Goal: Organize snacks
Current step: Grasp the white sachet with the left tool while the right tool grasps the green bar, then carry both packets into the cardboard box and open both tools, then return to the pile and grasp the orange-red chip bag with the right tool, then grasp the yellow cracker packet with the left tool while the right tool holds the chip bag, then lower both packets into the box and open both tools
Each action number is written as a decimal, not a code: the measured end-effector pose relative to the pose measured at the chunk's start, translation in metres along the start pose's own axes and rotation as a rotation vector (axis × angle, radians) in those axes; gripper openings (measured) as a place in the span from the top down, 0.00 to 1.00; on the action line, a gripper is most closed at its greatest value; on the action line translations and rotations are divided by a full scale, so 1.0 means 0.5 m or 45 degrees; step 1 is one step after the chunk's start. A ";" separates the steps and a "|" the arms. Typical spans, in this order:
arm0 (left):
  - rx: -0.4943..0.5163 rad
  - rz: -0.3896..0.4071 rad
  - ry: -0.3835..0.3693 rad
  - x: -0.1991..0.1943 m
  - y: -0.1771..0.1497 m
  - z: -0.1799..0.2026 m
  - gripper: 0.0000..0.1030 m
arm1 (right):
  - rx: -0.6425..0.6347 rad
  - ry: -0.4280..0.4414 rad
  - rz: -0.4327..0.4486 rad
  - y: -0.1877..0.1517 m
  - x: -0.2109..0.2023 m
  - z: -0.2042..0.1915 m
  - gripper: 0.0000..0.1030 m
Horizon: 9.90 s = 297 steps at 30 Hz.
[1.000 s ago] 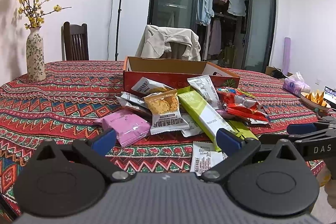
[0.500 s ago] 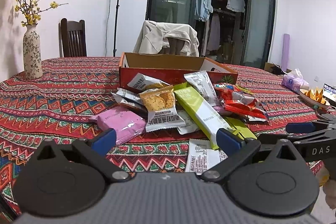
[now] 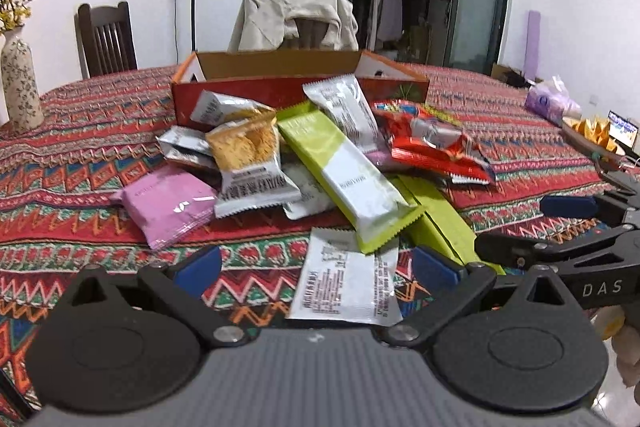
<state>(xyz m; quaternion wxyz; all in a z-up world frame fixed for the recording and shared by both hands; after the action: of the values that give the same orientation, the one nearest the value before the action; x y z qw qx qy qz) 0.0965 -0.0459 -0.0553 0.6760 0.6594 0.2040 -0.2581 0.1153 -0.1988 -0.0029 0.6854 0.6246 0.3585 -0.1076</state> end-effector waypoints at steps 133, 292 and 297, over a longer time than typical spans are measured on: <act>-0.279 0.249 0.154 0.310 0.402 -0.216 0.04 | 0.189 0.017 0.093 0.438 0.404 0.100 0.39; -0.085 0.200 -0.011 0.041 0.181 -0.117 0.61 | 0.063 0.025 0.251 0.150 0.072 0.017 0.50; -0.091 0.242 -0.007 0.043 0.230 -0.123 0.61 | 0.067 0.016 0.279 0.192 0.068 0.021 0.50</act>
<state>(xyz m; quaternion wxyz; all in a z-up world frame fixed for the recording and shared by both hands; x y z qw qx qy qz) 0.1882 0.0133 0.0190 0.7210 0.6507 0.1478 -0.1870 0.2008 -0.1795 0.0503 0.6742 0.6785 0.2893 -0.0374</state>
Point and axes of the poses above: each gripper's, at about its wrist camera, not at the fingertips, and x roughly the way its jaws point, z to its right, y to its top, the point moved 7 cm from there along x, roughly the way its jaws point, and after that the axes turned 4 degrees about -z, right-handed, at the moved point
